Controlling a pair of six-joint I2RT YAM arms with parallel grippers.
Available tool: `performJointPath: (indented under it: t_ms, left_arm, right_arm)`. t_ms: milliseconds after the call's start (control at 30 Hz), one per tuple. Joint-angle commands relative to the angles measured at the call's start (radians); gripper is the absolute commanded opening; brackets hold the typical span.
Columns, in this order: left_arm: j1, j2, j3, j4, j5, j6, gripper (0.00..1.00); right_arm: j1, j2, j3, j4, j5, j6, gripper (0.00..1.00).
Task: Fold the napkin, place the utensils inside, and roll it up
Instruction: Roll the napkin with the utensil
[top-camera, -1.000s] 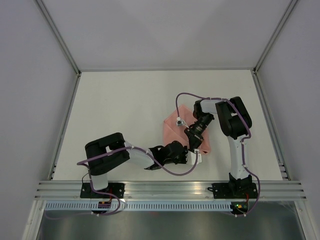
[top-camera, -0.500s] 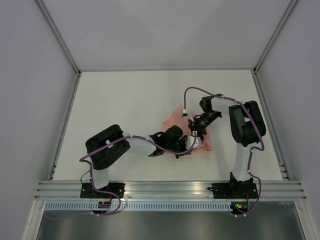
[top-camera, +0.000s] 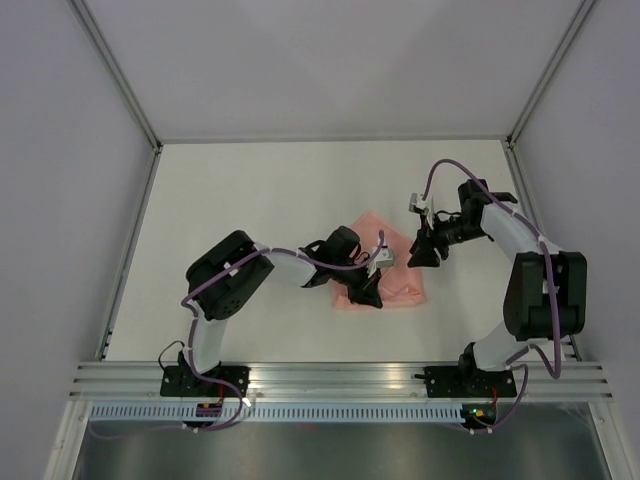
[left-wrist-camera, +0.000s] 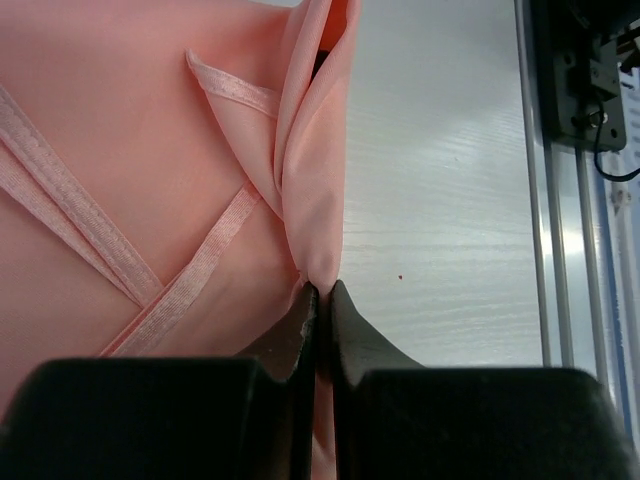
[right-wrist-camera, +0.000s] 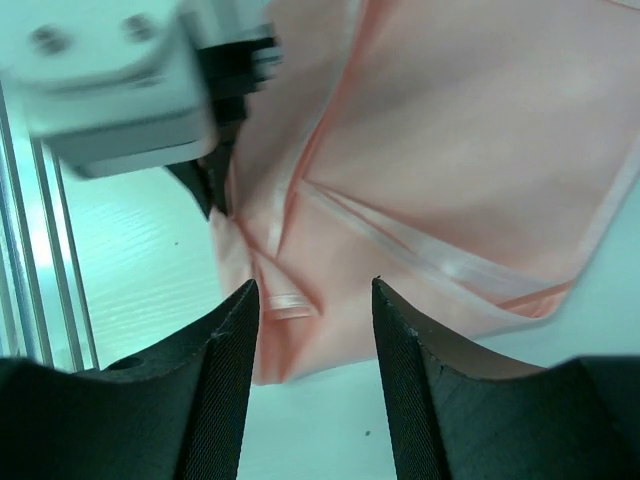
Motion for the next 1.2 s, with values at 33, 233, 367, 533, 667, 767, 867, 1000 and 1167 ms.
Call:
performJointPath:
  t_ms: [33, 233, 367, 533, 667, 767, 867, 1000, 1167]
  left_arm:
    - [0.027, 0.094, 0.011, -0.224, 0.065, -0.044, 0.02]
    - [0.042, 0.189, 0.129, -0.390, 0.100, -0.057, 0.02]
    - [0.044, 0.222, 0.154, -0.404, 0.099, -0.084, 0.02]
    - [0.045, 0.287, 0.209, -0.457, 0.112, -0.130, 0.02]
    - [0.047, 0.298, 0.218, -0.461, 0.111, -0.145, 0.02]
    - [0.048, 0.299, 0.220, -0.461, 0.108, -0.151, 0.02]
    - [0.051, 0.298, 0.220, -0.465, 0.102, -0.150, 0.02]
    - [0.059, 0.298, 0.221, -0.467, 0.100, -0.150, 0.02]
    - [0.061, 0.285, 0.226, -0.465, 0.088, -0.153, 0.13]
  right_arm:
    - [0.054, -0.214, -0.182, 0.144, -0.027, -0.048, 0.56]
    - [0.268, -0.491, -0.476, 0.477, 0.223, 0.091, 0.58]
    - [0.405, -0.590, -0.616, 0.646, 0.402, 0.127, 0.60]
    - [0.502, -0.561, -0.662, 0.684, 0.484, 0.136, 0.59]
    - [0.592, -0.561, -0.719, 0.771, 0.579, 0.153, 0.60]
    - [0.649, -0.540, -0.742, 0.804, 0.629, 0.171, 0.59]
    - [0.677, -0.513, -0.742, 0.807, 0.649, 0.180, 0.57]
    - [0.688, -0.481, -0.737, 0.808, 0.662, 0.185, 0.49]
    - [0.692, -0.428, -0.733, 0.802, 0.663, 0.187, 0.34]
